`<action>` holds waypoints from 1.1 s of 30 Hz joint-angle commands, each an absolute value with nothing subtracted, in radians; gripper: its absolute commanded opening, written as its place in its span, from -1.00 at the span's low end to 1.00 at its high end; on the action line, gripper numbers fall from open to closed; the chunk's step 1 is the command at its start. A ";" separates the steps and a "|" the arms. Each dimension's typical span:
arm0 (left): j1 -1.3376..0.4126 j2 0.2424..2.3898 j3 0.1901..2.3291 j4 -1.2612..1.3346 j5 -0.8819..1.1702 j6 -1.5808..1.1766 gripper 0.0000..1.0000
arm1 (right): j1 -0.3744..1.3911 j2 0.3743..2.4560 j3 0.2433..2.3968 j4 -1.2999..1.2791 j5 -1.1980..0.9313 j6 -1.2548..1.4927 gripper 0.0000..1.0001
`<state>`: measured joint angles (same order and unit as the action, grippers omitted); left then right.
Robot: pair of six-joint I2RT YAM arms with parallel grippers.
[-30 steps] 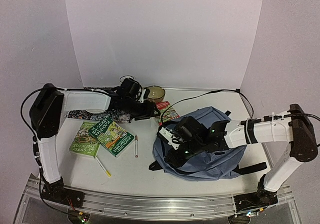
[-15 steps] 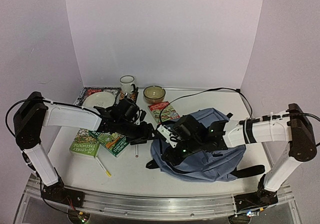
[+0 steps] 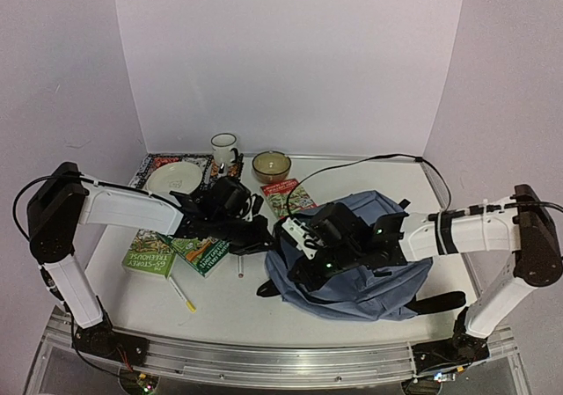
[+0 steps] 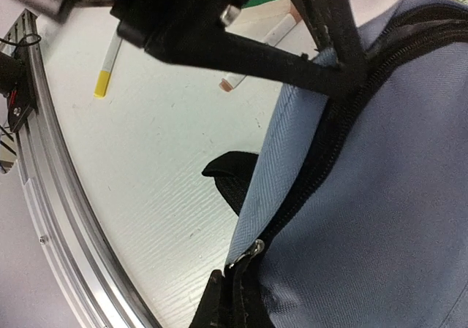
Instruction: Pack the student bag
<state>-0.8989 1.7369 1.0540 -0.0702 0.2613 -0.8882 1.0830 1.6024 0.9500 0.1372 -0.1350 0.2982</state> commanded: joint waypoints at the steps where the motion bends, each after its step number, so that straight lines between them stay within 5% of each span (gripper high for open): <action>1: -0.861 1.720 1.103 -0.032 0.239 -0.873 -1.00 | 1.090 1.484 0.880 0.079 -0.112 0.337 -1.00; 25: -0.710 1.678 1.093 -0.104 0.255 -0.786 -1.00 | 1.090 1.111 0.624 -0.350 0.010 0.755 -1.00; 33: -0.783 1.663 1.103 -0.104 0.281 -0.826 -0.15 | 1.091 1.212 0.786 -0.189 -0.080 0.610 -1.00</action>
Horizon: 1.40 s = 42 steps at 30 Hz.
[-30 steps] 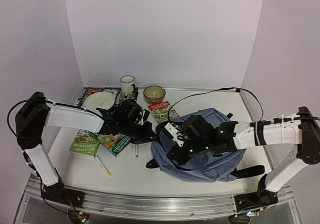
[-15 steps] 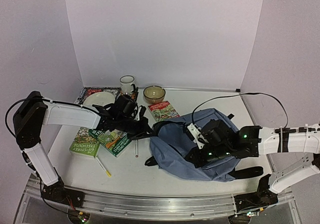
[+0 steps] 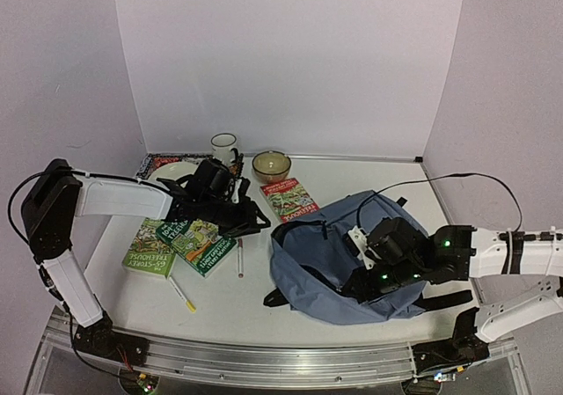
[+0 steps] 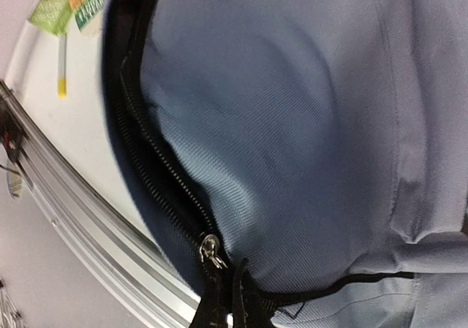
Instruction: Pack the student bag
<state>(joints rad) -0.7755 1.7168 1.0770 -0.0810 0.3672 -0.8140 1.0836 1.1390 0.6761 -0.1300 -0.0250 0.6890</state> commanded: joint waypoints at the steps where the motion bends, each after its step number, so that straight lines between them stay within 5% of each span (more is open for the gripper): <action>1: -0.793 1.651 1.088 -0.104 0.276 -0.843 -0.03 | 1.092 1.246 0.818 -0.175 -0.087 0.591 -1.00; 7: -0.879 1.567 0.993 -0.103 0.216 -0.939 0.34 | 1.101 1.405 0.959 -0.143 -0.098 0.509 -1.00; 17: -0.983 1.579 0.954 -0.065 0.188 -1.030 0.35 | 1.131 1.520 1.039 -0.126 -0.089 0.480 -1.00; 20: -1.002 1.613 0.957 -0.053 0.190 -1.034 0.20 | 1.135 1.525 1.038 -0.126 -0.073 0.484 -1.00; 28: -1.006 1.623 0.936 -0.042 0.137 -1.005 -1.00 | 1.137 1.486 0.979 -0.171 -0.044 0.494 -1.00; 42: -0.902 1.589 0.899 -0.100 0.093 -0.944 -1.00 | 1.136 1.281 0.763 -0.396 0.089 0.636 -1.00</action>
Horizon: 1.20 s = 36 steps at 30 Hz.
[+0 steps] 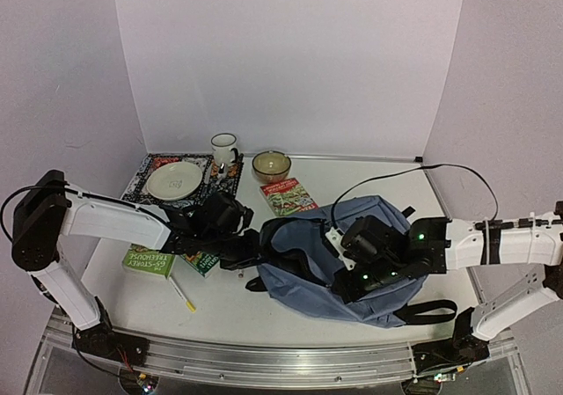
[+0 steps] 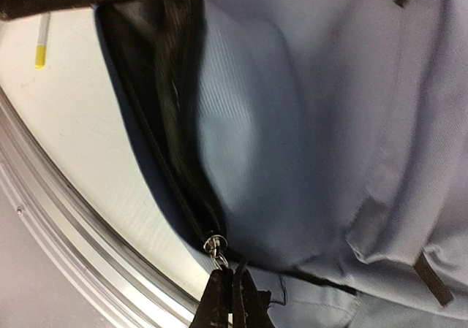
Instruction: Pack the student bag
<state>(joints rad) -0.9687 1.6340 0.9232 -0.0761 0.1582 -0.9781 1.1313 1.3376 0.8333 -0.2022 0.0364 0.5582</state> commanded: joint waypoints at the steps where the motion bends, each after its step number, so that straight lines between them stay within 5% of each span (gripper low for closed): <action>1: -0.893 1.584 0.897 -0.100 0.097 -0.944 -1.00 | 1.135 1.274 0.751 -0.406 0.090 0.658 -1.00; 23: -0.884 1.520 0.801 -0.008 0.132 -1.003 -1.00 | 1.088 1.331 0.734 -0.604 0.235 0.813 -1.00; 36: -0.975 1.572 0.803 0.126 0.136 -1.092 -1.00 | 1.090 1.326 1.045 -0.409 0.105 0.530 0.16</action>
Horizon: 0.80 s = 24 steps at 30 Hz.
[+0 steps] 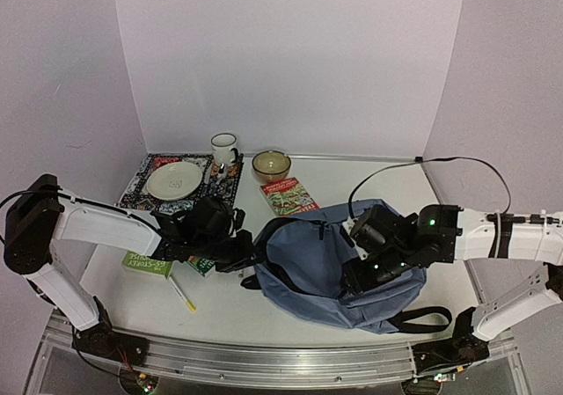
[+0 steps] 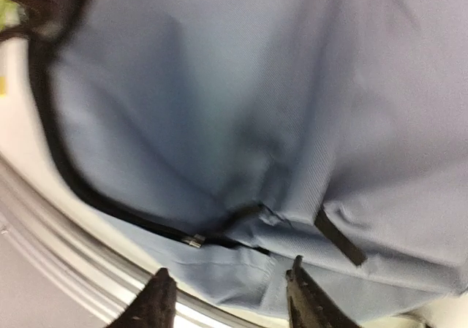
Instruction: Pack the student bag
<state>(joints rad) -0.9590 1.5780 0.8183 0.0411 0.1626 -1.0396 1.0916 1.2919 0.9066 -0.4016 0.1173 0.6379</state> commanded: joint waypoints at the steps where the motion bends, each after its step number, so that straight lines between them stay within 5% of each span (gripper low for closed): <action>1: -0.980 1.572 0.800 0.136 0.134 -1.101 -1.00 | 1.090 1.360 1.077 -0.406 0.105 0.509 0.22; 15: -1.020 1.564 0.776 0.157 0.103 -1.131 -1.00 | 1.123 1.741 1.320 -0.315 0.031 0.471 0.46; 24: -1.025 1.563 0.759 0.160 0.102 -1.133 -1.00 | 1.124 1.846 1.340 -0.314 0.108 0.485 0.28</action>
<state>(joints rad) -1.0168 1.5780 0.7764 0.1242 0.1113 -1.1270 1.1233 1.8080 1.2976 -0.2863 0.0605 0.4819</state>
